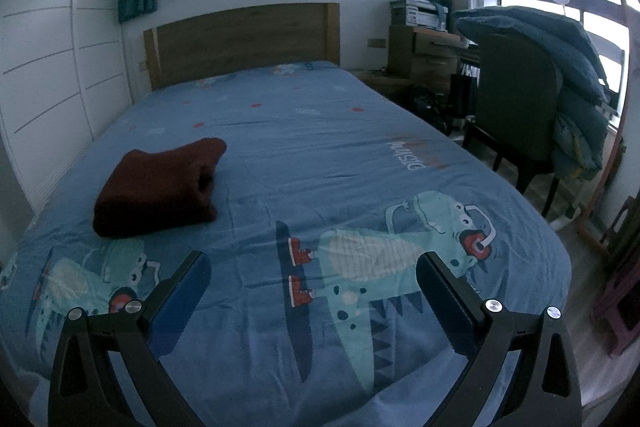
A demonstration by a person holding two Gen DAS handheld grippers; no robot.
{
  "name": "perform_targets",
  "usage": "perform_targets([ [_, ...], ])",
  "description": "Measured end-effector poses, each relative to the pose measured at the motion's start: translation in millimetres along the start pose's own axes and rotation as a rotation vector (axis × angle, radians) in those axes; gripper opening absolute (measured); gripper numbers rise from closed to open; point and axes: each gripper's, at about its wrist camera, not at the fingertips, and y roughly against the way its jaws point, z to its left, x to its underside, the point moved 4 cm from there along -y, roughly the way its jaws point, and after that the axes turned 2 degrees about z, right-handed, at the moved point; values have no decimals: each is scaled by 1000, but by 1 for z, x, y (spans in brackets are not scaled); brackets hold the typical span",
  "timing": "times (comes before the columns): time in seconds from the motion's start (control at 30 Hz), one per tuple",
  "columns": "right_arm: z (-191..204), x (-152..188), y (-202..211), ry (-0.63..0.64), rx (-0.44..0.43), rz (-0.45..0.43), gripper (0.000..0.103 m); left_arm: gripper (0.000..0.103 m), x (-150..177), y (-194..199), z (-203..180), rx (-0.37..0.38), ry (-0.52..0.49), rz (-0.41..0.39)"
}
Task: Fold small clothes
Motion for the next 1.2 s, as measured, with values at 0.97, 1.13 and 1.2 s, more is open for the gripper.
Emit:
perform_targets([
  [0.97, 2, 2, -4, 7, -5, 7, 103, 102, 0, -1, 0, 10, 7, 4],
  [1.13, 2, 2, -4, 7, -6, 8, 103, 102, 0, -1, 0, 13, 12, 8],
  [1.2, 1, 2, -3, 6, -6, 8, 103, 102, 0, -1, 0, 14, 13, 9],
])
